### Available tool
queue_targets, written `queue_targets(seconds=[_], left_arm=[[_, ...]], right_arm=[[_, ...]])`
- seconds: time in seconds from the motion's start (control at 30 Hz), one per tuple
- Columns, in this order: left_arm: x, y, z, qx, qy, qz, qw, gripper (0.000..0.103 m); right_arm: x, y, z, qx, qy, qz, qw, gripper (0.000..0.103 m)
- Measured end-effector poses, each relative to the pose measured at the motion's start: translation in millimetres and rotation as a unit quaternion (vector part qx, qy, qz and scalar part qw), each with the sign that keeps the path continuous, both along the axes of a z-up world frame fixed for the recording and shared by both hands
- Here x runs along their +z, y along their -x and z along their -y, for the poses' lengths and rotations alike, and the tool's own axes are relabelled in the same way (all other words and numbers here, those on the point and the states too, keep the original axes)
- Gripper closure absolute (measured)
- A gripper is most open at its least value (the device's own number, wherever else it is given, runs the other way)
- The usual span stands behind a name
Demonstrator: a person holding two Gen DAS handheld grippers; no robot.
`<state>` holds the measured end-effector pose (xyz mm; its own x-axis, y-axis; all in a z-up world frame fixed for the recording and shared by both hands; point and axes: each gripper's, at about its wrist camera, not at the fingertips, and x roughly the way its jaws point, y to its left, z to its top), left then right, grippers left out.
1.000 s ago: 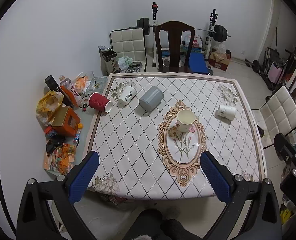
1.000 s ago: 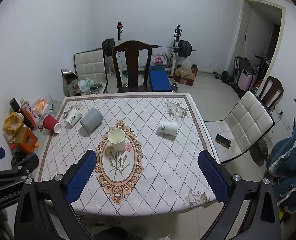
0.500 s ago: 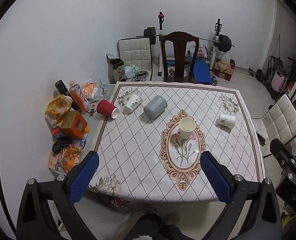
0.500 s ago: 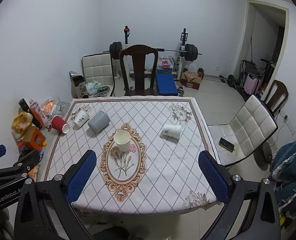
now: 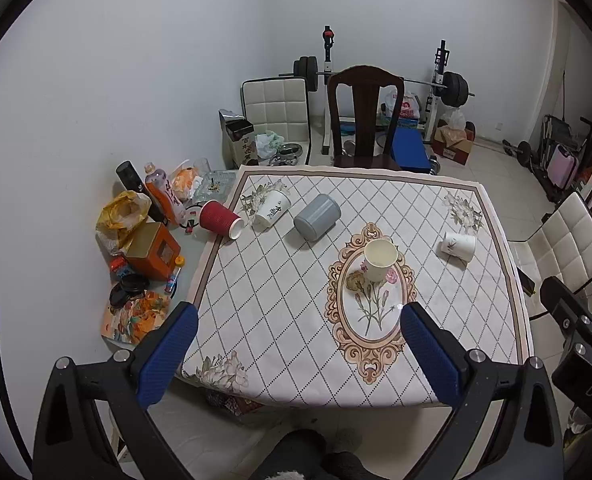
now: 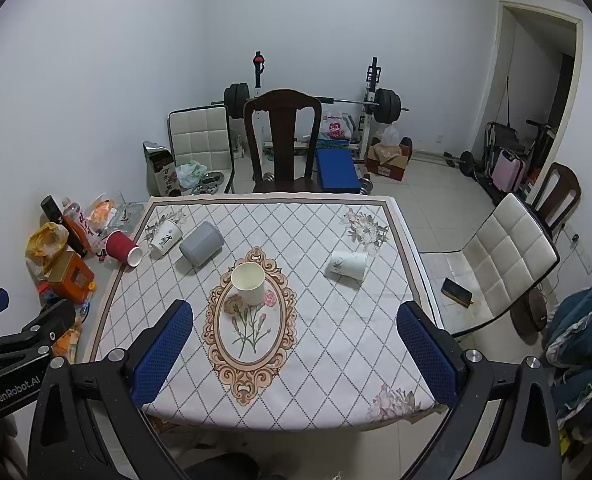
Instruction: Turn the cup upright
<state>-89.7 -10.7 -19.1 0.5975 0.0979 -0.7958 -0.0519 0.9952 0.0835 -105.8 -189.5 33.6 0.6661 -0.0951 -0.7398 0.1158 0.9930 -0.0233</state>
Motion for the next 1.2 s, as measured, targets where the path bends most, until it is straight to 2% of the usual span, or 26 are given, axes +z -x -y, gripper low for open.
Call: queue_targets(seconds=[0.9, 1.2], left_arm=[[2.1, -5.2, -1.1, 0.003, -0.001, 0.002, 1.0, 0.0], [8.6, -17.6, -3.7, -0.001, -0.002, 0.003, 1.0, 0.0]], right_arm=[[1.9, -12.8, -9.9, 0.009, 0.003, 0.001, 1.0, 0.0], [2.7, -14.6, -9.4, 0.008, 0.003, 0.001, 1.0, 0.0]])
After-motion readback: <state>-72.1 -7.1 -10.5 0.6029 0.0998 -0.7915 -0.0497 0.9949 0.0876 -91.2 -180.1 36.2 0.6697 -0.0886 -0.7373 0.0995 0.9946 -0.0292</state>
